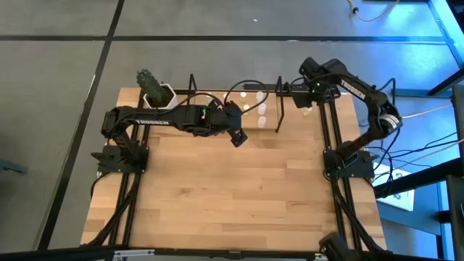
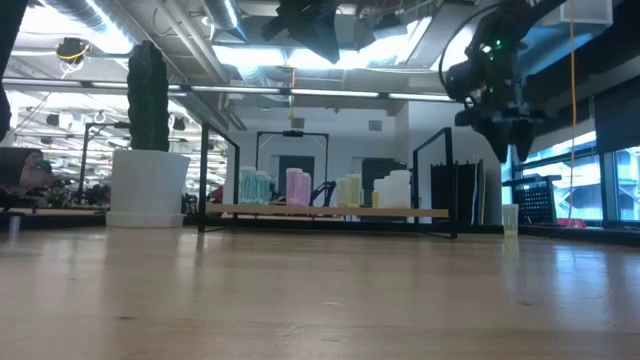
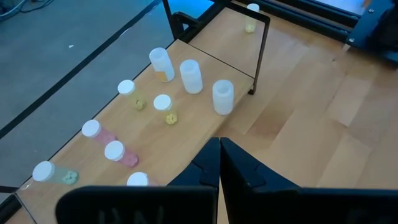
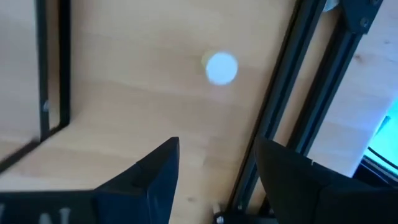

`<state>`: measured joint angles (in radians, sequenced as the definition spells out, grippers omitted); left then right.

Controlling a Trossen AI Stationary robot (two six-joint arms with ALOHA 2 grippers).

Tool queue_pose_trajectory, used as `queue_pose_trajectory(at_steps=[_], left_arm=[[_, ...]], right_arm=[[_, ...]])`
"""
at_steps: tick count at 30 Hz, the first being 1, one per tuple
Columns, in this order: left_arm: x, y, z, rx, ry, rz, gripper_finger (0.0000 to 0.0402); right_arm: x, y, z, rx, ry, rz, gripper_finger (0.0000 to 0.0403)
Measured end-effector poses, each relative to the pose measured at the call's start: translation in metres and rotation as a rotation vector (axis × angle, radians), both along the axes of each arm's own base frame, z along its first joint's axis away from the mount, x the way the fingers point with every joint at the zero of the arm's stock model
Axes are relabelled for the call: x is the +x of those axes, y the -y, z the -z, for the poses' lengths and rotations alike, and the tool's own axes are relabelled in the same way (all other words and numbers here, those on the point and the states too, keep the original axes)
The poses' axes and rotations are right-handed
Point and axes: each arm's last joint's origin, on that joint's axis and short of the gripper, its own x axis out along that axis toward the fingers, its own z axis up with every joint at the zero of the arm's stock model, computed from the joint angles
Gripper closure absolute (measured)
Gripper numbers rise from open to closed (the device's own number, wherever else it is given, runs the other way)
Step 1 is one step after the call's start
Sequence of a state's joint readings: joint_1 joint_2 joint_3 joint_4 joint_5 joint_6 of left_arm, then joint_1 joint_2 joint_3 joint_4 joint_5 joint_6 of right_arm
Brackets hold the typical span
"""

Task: Pick and place medicine bottles onto shelf by color
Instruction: Put the yellow pill bottle on the shelf aligned with the other yellow pill bottle

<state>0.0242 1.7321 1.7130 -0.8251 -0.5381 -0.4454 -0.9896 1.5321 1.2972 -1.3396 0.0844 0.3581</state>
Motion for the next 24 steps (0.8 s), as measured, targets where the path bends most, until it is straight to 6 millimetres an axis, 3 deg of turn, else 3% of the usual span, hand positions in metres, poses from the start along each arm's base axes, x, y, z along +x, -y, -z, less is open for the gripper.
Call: queue_pose_trajectory(at_steps=[7, 17, 24], left_arm=[[0.0, 0.0, 0.0, 0.002, 0.003, 0.001, 0.0402], [0.0, 0.0, 0.0, 0.008, 0.0, 0.004, 0.0402], [0.0, -0.001, 0.0, 0.009, -0.001, 0.003, 0.0402]], right_arm=[[-0.001, 0.017, 0.012, -0.008, 0.005, 0.033, 0.0194], [-0.001, 0.016, 0.047, -0.025, 0.014, 0.035, 0.0194], [-0.001, 0.019, 0.053, -0.081, 0.003, 0.04, 0.0194]])
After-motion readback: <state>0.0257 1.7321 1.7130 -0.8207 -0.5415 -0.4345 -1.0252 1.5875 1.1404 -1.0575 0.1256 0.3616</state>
